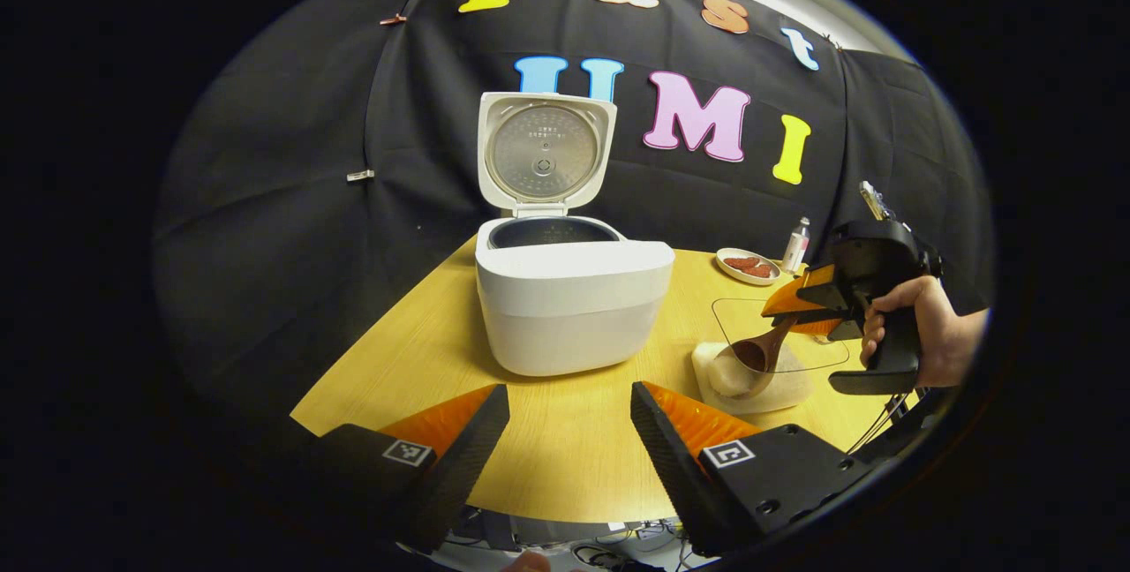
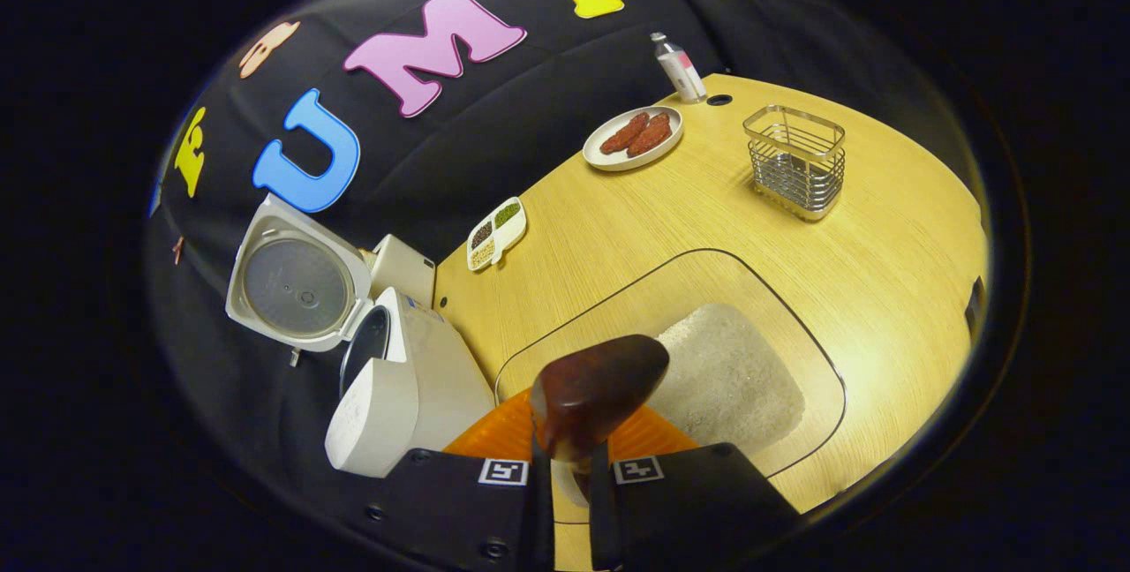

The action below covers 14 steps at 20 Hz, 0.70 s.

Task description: Close the left gripper, press the button to open the rice cooker; take a wooden spoon from the chopstick holder with the right hand, scoop a spoonful of rice and pour it into the rice cooker, then put the wooden spoon back into the chopstick holder.

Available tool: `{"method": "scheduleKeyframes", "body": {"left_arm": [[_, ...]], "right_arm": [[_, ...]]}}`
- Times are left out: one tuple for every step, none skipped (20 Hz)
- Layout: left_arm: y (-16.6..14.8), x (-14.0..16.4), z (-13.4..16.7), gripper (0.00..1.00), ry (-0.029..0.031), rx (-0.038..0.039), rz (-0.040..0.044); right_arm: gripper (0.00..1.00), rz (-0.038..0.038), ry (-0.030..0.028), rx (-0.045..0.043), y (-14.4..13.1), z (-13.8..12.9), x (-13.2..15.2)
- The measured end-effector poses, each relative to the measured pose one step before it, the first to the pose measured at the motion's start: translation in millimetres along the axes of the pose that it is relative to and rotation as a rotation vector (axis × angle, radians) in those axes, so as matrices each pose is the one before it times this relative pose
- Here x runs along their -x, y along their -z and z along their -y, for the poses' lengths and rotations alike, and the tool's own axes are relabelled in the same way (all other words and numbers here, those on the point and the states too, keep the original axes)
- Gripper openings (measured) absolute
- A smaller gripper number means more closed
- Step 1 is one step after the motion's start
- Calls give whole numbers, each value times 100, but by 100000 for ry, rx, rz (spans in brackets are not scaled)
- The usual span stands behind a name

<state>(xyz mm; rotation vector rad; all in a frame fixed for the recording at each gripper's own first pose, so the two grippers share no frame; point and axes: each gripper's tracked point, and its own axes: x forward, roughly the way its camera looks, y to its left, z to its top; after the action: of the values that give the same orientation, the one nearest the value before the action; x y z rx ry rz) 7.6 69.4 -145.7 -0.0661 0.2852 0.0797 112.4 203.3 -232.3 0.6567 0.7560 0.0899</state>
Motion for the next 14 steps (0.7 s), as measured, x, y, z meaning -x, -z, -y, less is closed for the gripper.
{"method": "scheduleKeyframes", "body": {"left_arm": [[-16, -11, 173, 96, 335, -818, 95], [-126, -21, 228, 96, 491, -596, 105], [-50, -36, 305, 96, 562, -407, 17], [-75, -6, 332, 95, 554, -291, 131], [-131, 59, 184, 96, 478, -215, 249], [-236, -32, 342, 96, 567, 43, 210], [-63, -9, 411, 96, 689, 191, 168], [-151, -39, 433, 96, 622, 22, 5], [2, -109, 240, 96, 495, -168, -4], [-229, -42, 295, 96, 608, -304, 82], [-158, 30, 391, 96, 565, -416, 271], [-215, 26, 273, 96, 588, -551, 370], [-136, -90, 196, 96, 530, -625, 307], [-180, -3, 179, 96, 462, -591, 243]], "right_arm": [[20, -190, -255, -3675, -421, 245, 245], [20, 93, 84, -3750, -606, 412, 197], [20, 246, 238, -3391, -579, 379, 136], [20, 53, 620, -2976, -569, 493, 127], [20, 107, 574, -2401, -620, 565, 326], [20, 643, 374, -2083, -792, 443, 269], [20, 1036, 145, -2049, -980, 290, 258], [20, 1058, 38, -2435, -954, 261, 331], [20, 772, -111, -2968, -783, 122, 346], [20, 202, -392, -3447, -718, -25, 217], [21, -73, -486, -3616, -740, -113, 313], [20, -161, -585, -3477, -638, -154, 277], [21, -52, -622, -2914, -536, -326, 260], [20, -28, -576, -2308, -393, -356, 278]]}}
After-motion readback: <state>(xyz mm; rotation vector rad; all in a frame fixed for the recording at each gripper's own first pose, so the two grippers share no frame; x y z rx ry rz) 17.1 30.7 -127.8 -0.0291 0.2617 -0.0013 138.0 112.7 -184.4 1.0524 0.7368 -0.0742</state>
